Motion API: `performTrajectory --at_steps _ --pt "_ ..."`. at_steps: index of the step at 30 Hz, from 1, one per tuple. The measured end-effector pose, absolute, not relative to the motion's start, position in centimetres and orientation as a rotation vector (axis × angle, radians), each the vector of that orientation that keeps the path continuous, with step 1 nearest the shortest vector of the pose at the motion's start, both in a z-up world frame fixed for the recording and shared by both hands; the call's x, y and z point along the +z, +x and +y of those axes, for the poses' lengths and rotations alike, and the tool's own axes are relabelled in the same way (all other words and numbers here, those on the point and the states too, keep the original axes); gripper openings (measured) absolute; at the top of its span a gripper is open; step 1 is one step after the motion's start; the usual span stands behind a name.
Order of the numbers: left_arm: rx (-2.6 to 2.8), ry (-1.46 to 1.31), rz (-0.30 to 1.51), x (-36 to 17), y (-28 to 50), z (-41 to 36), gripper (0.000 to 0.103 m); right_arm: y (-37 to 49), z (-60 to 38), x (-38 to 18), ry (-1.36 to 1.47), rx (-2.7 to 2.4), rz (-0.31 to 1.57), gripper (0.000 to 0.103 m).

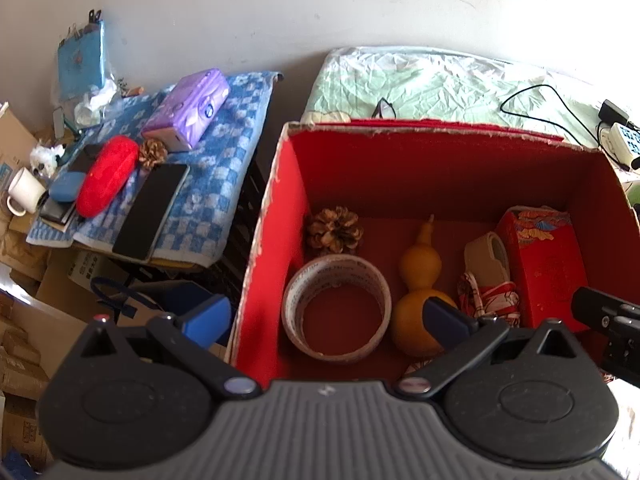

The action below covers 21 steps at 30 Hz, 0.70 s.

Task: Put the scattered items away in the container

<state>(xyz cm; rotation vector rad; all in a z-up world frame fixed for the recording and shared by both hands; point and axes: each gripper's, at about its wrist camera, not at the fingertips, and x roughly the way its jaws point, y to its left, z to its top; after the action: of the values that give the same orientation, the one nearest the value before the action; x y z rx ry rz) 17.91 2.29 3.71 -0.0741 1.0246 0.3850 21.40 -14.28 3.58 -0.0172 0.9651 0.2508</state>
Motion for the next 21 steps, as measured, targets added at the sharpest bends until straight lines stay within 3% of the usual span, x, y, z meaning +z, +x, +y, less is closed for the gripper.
performTrajectory --at_steps 21 --pt "0.335 -0.118 0.988 3.91 17.83 2.69 0.102 21.78 -13.89 3.7 -0.022 0.253 0.953 0.082"
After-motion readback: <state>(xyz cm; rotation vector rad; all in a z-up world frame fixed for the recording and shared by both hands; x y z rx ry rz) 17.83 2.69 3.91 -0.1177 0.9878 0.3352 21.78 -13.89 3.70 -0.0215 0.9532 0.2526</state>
